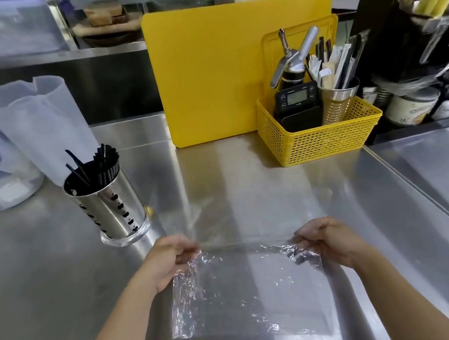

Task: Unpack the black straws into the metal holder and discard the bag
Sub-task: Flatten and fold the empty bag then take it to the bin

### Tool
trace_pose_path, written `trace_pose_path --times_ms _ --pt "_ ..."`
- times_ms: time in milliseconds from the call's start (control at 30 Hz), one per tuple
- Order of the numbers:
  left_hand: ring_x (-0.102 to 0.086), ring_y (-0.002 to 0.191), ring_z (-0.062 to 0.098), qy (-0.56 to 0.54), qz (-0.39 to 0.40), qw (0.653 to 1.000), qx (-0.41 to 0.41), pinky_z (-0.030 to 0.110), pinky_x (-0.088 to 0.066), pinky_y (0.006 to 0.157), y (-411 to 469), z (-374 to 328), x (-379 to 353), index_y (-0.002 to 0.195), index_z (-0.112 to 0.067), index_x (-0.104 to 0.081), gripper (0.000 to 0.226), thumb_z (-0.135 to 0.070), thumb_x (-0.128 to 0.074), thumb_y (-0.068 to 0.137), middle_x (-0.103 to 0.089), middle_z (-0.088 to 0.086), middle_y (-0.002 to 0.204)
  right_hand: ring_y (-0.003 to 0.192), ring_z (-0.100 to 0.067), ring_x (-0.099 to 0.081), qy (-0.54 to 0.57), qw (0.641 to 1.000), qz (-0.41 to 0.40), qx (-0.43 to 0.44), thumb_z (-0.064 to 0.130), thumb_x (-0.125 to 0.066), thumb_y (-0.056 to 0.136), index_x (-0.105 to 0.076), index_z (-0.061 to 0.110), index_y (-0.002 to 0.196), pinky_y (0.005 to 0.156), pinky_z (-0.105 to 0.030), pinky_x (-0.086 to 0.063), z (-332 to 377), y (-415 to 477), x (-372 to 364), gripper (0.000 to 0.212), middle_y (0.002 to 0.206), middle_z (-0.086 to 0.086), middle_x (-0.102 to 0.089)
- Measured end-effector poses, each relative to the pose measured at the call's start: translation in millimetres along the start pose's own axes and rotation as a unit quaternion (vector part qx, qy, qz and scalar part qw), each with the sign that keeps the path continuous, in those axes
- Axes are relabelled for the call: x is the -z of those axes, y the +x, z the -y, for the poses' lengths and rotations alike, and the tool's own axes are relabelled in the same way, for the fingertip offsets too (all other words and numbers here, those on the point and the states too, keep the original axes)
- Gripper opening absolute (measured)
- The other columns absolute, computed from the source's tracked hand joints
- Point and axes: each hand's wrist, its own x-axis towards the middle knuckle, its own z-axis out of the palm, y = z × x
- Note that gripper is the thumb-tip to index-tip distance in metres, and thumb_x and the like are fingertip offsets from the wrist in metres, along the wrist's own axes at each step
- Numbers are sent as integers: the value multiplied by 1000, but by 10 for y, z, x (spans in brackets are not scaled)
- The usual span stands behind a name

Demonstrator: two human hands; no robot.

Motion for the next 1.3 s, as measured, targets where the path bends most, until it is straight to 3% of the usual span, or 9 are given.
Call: trace_pose_path --times_ms 67,233,367,567,767,900,1067,1233,1300 --pt "-58 67 23 1 -24 1000 -3 28 -49 62 6 50 -12 55 -7 -65 40 14 -45 83 -69 7 66 52 -33 -65 -30 1000 -1 6 -21 -48 71 -62 -2 49 49 -34 -53 -54 11 16 32 58 -19 -66" --pt "-59 109 38 -125 27 990 50 55 -43 94 16 84 94 110 -24 -54 19 -30 -45 94 -64 16 116 49 -15 -61 -115 992 -23 36 -29 -37 69 -61 -3 46 39 -16 -41 -61 -11 63 42 57 -11 -68" --pt "-64 96 30 6 28 999 22 43 -49 79 -13 58 59 122 -23 -43 57 -9 -72 76 -67 15 112 54 -7 -62 -207 975 -20 82 -30 -40 70 -66 6 48 46 -13 -43 -10 9 127 50 77 -12 -66" --pt "-60 95 31 29 -1 996 -82 43 -53 77 -68 -117 -46 116 -17 -46 50 14 -60 78 -64 18 109 95 -13 -57 -339 923 -42 174 -10 -58 73 -67 18 79 77 -15 -43 347 -44 -14 30 96 0 -63" --pt "-65 71 15 55 81 980 -173 28 -51 61 -88 -339 -136 105 -16 -49 42 16 -56 79 -73 -6 75 92 -12 -63 -340 927 138 82 12 -74 74 -62 16 107 81 -16 -49 595 -77 -436 35 100 -5 -69" --pt "-61 70 16 46 73 973 -212 26 -49 62 -155 -460 -162 98 -18 -55 36 9 -64 76 -71 2 83 72 -19 -63 -385 903 175 76 10 -71 67 -65 1 93 76 -38 -50 609 -52 -616 28 79 -13 -72" --pt "-60 89 22 -145 -57 971 -180 30 -48 79 -154 -372 28 97 -18 -58 12 -17 -60 86 -64 9 100 61 -21 -65 -269 948 114 127 -6 -63 78 -62 2 83 62 -33 -54 577 -71 -579 10 65 -5 -71" --pt "-59 100 31 -225 51 972 -33 44 -48 88 -183 -37 8 121 -7 -53 94 -63 -76 49 -61 18 111 53 -18 -65 -128 980 68 134 -8 -64 76 -61 4 84 51 -23 -49 517 -38 -594 14 63 -5 -71" --pt "-59 99 33 -225 104 969 -10 48 -44 94 -258 49 -135 118 -5 -56 85 -60 -72 55 -64 19 108 52 -17 -64 -86 986 50 135 -9 -64 75 -61 5 83 49 -22 -48 476 -16 -650 16 61 -4 -71"
